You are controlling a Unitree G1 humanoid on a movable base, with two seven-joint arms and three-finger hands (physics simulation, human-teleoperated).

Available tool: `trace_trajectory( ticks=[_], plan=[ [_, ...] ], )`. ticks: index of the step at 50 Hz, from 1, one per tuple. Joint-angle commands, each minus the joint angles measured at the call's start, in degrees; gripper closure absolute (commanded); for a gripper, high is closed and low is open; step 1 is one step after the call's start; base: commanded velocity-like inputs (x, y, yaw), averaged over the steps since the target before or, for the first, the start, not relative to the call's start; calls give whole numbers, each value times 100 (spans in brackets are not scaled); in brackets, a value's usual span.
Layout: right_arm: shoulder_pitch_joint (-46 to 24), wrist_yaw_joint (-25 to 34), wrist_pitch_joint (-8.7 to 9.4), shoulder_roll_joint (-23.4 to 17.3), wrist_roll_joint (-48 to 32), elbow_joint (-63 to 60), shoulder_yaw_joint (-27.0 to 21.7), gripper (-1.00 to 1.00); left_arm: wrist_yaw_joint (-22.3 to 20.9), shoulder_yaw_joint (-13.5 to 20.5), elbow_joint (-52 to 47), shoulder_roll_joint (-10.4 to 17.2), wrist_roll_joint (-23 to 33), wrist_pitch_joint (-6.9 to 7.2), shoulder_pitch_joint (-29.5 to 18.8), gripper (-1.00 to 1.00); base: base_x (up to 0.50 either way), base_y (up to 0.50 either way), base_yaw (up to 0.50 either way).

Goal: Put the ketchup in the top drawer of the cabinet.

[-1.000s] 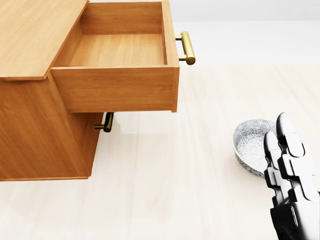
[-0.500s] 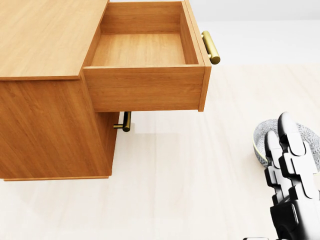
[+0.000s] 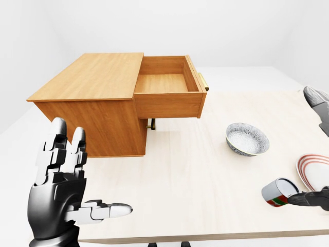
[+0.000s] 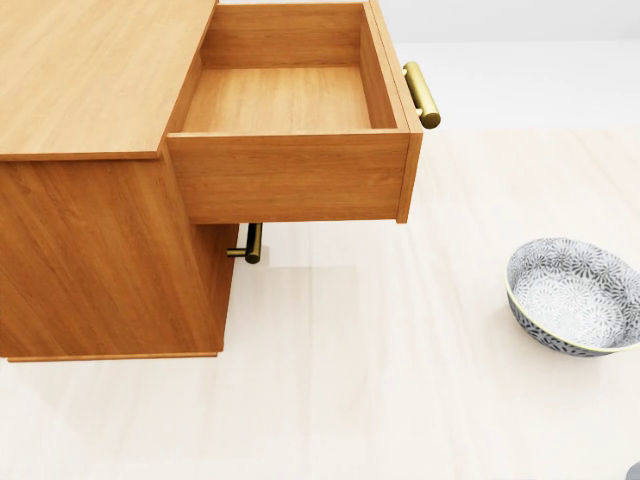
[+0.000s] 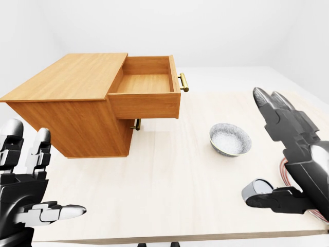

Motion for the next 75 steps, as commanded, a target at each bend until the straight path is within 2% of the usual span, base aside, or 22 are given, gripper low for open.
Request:
trace_trajectory(
  ticks=[1, 7, 12, 18, 34, 42, 60, 75],
  plan=[
    [-1079, 0, 0, -634, -1967, 52, -1363, -100, -44, 125, -9, -44, -43, 0, -57, -100, 0, 0, 0],
    [-1235, 0, 0, -566, -2628, 214, -1304, -100, -35, 104, -14, -44, -19, 0, -65, -100, 0, 0, 0],
    [-1195, 0, 0, -329, -2810, 412, -1358, -100, -28, 124, -4, -41, -27, 0, -89, -100, 0, 0, 0],
    [-1122, 0, 0, -234, -2917, 632, -1375, -100, -37, 104, -25, -57, -15, 0, -54, -100, 0, 0, 0],
    [-909, 0, 0, 83, -2787, 1138, -1524, -100, -33, 115, -5, -59, -9, 0, -73, -100, 0, 0, 0],
    [-654, 0, 0, 642, -2777, 1561, -1173, -100, -32, 119, -25, -54, -19, 0, -46, -100, 0, 0, 0],
    [-358, 0, 0, 829, -2729, 2643, -1063, -100, -54, -46, 307, -59, 77, 0, 68, -100, 0, 0, 0],
    [-221, 0, 0, 1012, -2863, 3190, -809, -100, -27, -26, 336, -24, 36, 0, 64, -100, 0, 0, 0]
  ],
)
